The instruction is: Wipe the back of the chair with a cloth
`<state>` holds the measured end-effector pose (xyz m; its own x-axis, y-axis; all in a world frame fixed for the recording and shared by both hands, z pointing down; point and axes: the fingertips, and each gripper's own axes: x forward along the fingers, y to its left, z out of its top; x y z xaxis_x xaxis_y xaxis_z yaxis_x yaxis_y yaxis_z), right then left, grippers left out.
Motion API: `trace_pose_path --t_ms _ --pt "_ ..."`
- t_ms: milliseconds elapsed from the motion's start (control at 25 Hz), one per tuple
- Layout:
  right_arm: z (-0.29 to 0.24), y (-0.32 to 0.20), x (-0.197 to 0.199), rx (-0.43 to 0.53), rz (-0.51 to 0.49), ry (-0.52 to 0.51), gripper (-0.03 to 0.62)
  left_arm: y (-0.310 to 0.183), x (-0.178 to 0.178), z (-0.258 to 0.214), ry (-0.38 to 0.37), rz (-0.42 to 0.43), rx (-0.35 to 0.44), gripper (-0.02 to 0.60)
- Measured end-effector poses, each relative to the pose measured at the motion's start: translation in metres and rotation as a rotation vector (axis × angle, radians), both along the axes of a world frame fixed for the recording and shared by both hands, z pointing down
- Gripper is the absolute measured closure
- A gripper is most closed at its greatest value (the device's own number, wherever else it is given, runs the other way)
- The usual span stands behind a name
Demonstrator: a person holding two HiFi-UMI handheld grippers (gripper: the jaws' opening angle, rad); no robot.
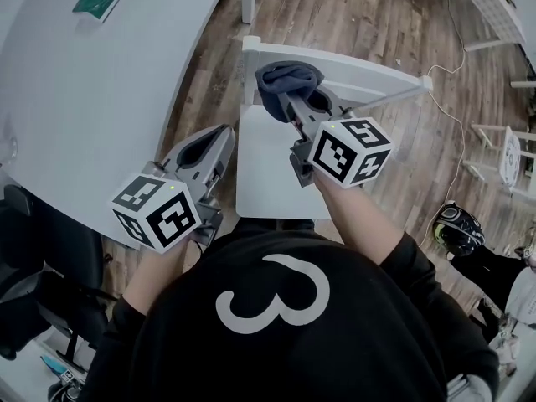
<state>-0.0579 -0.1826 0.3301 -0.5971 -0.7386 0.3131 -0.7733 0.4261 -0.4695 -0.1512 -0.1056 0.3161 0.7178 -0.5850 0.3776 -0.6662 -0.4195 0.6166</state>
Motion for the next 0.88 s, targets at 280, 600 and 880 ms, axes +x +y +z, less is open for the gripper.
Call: trace_pose_path --t_ms 280,600,880 --pt "0.016 -0.015 -0.002 -0.018 0.091 0.021 0.543 -0.003 -0.006 0.008 0.016 -0.002 -0.013 0.568" --pt "0.022 -0.024 -0.008 -0.022 0.129 0.028 0.543 -0.004 -0.017 0.011 0.025 -0.042 -0.015 0.568" --pt "0.023 -0.026 -0.008 -0.019 0.130 0.033 0.543 -0.007 -0.017 0.014 0.027 -0.051 -0.021 0.568"
